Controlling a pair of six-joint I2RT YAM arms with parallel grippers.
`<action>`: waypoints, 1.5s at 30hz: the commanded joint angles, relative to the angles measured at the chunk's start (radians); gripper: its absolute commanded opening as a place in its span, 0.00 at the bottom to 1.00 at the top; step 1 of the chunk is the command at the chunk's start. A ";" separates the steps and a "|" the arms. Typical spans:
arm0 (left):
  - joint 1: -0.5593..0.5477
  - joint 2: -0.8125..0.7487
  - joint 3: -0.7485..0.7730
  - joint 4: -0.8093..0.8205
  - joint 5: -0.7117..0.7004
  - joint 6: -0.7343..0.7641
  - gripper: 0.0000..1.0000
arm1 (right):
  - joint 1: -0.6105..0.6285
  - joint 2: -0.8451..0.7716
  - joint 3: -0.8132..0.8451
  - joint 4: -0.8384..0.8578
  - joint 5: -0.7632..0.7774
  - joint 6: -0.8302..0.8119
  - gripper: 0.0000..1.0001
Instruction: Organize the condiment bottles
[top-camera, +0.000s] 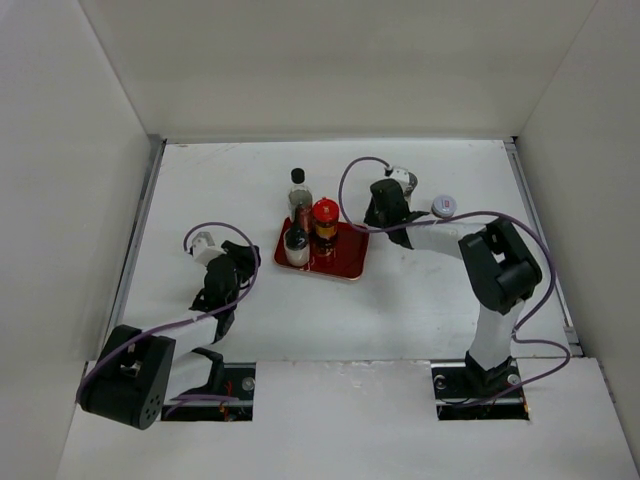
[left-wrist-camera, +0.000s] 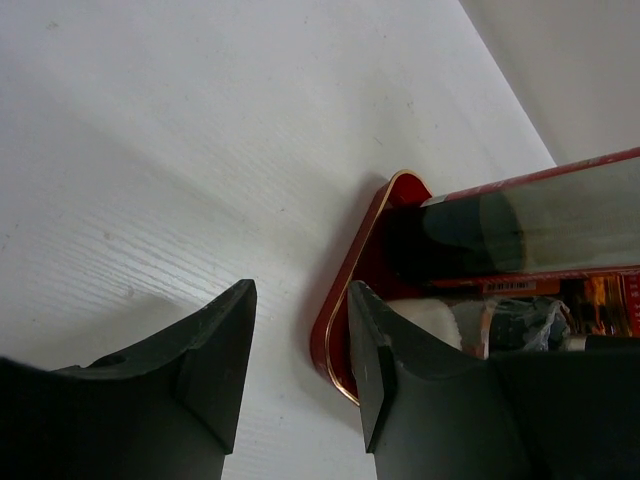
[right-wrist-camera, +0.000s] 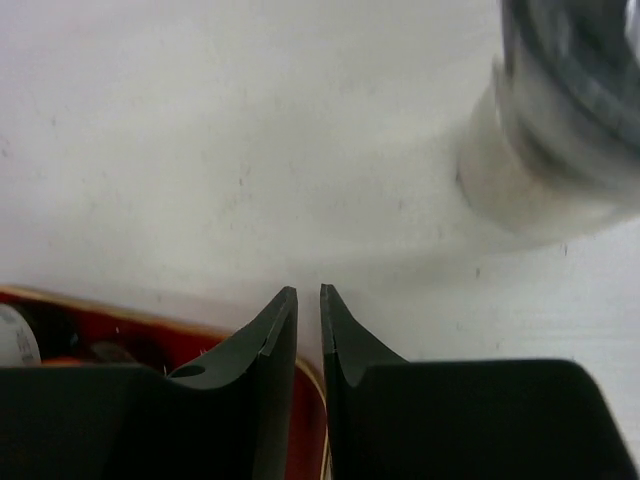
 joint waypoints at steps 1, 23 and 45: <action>-0.007 0.010 0.029 0.078 0.017 -0.012 0.40 | -0.010 0.024 0.094 0.078 0.012 -0.061 0.23; 0.002 -0.068 0.009 0.081 0.020 -0.003 0.72 | -0.106 -0.219 0.195 -0.192 0.216 -0.325 1.00; 0.010 -0.048 0.007 0.095 0.030 -0.003 0.72 | -0.148 -0.122 0.237 -0.123 0.170 -0.338 0.50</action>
